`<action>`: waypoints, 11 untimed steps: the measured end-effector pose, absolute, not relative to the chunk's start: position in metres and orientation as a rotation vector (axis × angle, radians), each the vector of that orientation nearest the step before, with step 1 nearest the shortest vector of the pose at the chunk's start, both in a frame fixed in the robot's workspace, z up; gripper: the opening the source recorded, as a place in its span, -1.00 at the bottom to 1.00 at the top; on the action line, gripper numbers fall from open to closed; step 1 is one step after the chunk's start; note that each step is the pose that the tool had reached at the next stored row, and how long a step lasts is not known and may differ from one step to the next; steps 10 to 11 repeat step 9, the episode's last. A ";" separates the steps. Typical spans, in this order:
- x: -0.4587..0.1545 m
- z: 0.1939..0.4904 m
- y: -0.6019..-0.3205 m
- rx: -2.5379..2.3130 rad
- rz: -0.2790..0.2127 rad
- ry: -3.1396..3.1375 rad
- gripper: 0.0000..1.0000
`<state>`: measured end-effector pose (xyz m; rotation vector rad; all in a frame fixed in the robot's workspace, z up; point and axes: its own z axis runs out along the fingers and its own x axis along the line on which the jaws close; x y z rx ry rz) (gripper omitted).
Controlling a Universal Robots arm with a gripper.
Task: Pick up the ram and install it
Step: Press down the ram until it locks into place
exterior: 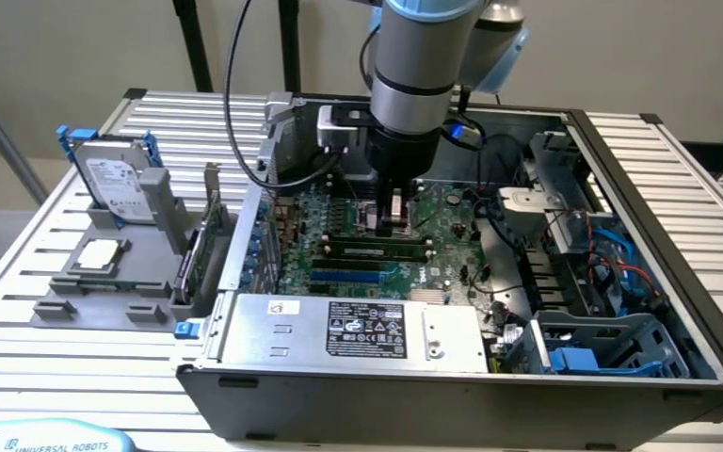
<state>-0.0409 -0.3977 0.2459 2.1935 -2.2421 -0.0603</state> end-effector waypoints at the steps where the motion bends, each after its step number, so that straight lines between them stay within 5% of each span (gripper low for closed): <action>1: -0.041 0.246 -0.398 2.193 -0.060 -2.242 -0.79; 11: -0.041 0.246 -0.398 2.193 -0.060 -2.242 -0.79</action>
